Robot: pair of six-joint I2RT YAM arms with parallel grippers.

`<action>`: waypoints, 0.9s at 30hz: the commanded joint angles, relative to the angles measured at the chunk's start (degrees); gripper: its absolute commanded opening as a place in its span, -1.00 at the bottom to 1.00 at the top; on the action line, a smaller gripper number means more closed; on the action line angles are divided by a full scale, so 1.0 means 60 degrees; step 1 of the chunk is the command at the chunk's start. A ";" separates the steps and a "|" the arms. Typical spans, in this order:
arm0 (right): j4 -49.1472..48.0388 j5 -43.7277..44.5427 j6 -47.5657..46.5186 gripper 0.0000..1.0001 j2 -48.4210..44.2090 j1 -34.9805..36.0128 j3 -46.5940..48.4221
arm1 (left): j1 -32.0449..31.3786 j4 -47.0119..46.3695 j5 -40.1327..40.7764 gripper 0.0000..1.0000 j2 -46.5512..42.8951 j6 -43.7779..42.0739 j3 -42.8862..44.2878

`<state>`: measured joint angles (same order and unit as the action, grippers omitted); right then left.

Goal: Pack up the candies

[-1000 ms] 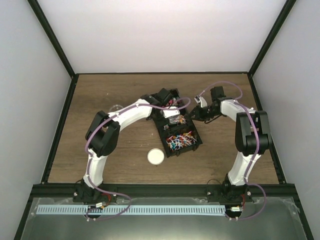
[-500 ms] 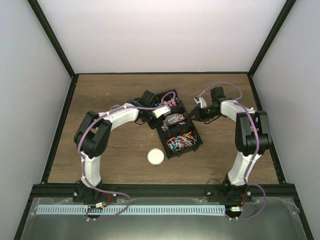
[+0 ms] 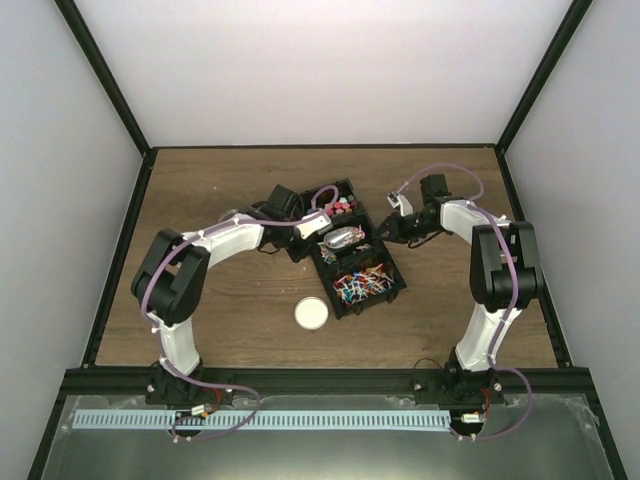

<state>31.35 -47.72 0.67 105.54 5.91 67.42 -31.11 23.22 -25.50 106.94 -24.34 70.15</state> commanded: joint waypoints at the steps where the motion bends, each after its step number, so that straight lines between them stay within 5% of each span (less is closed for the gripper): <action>1: -0.0303 -0.0793 -0.0170 -0.99 -0.0012 -0.0018 0.0405 | 0.0061 -0.0452 -0.0419 -0.92 -0.0702 -0.0597 -0.0515; 15: -0.0607 -0.0718 -0.0178 -0.99 0.0385 -0.0106 0.0557 | 0.1762 0.0123 -0.1252 -0.92 -0.3172 -0.0442 -0.0984; 27: -0.0500 -0.0713 -0.0571 -0.99 0.0816 -0.0154 0.0853 | 0.5009 0.2739 -0.1196 -0.92 -0.4869 -0.1554 -0.1034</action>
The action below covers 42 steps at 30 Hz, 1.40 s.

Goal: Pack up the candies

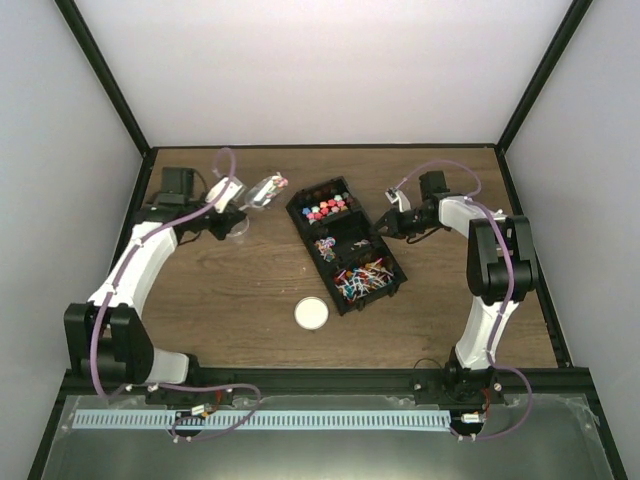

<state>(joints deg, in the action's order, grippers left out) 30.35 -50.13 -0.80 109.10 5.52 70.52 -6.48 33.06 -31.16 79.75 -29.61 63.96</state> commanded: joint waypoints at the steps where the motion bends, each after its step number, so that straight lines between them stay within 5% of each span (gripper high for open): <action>1: -0.0338 -0.0311 -0.0342 -0.99 0.0229 -0.0085 0.0334 | 0.1142 0.1260 -0.0282 -0.92 -0.0424 -0.0810 -0.0032; 14: -0.0309 -0.0244 -0.0427 -0.99 0.0367 -0.0143 0.0567 | 0.3233 0.3498 0.0728 -0.92 -0.0788 -0.3541 -0.0153; 42: -0.0234 -0.0433 -0.0263 -0.99 0.0644 -0.0154 0.0817 | 0.2940 0.5001 0.3289 -0.92 0.1363 -0.4389 0.2080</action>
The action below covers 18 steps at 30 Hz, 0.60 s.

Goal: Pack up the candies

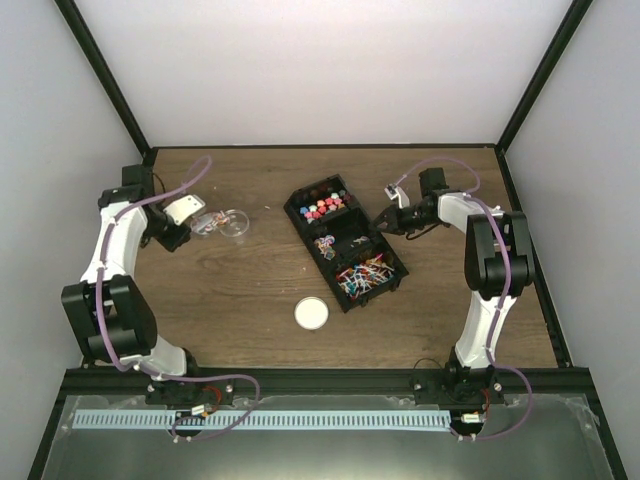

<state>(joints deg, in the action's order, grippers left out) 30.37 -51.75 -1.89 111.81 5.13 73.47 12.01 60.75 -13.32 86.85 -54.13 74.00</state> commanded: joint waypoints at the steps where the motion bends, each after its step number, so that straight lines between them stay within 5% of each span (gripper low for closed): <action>1: -0.0240 -0.0163 -0.0093 -0.99 0.0189 -0.0081 0.0323 | -0.0206 0.0424 0.0409 -0.92 0.0258 -0.0290 0.0492; 18: -0.0213 -0.0236 -0.0066 -0.99 0.0218 -0.0077 0.0323 | -0.1146 0.0995 0.1969 -0.92 0.0992 -0.0195 0.1477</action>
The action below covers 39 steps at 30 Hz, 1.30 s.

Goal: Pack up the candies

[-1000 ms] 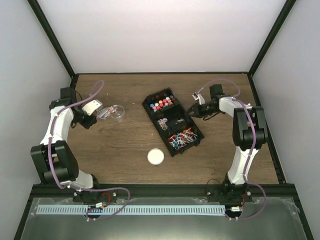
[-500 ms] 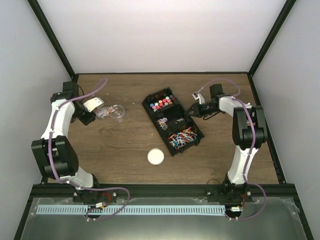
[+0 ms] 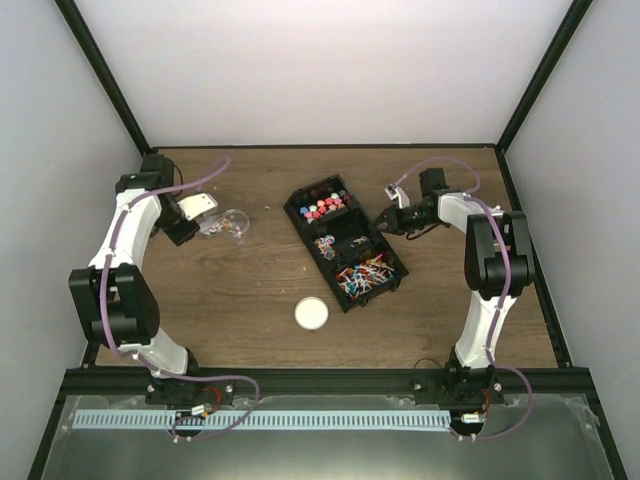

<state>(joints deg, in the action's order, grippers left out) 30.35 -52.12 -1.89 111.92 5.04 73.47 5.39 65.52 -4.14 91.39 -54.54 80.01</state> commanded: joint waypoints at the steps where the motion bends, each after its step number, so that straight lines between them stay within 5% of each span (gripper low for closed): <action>1: -0.0209 -0.0179 -0.0062 -0.99 0.0209 -0.0071 0.0323 | -0.0059 0.0285 0.0468 -0.92 0.0313 -0.0085 0.0647; 34: -0.0277 -0.0193 0.0044 -0.99 0.0364 -0.0063 0.0482 | -0.1162 0.1530 0.2287 -0.92 0.0930 -0.0184 0.2287; 39: -0.0345 -0.0228 0.0096 -0.99 0.0342 -0.0063 0.0469 | -0.1194 0.1684 0.1646 -0.92 0.0778 -0.0211 0.2606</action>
<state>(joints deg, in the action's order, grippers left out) 30.33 -52.82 -1.85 112.77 4.99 74.30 -1.54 74.24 8.36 97.08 -55.20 92.40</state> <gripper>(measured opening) 0.107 0.097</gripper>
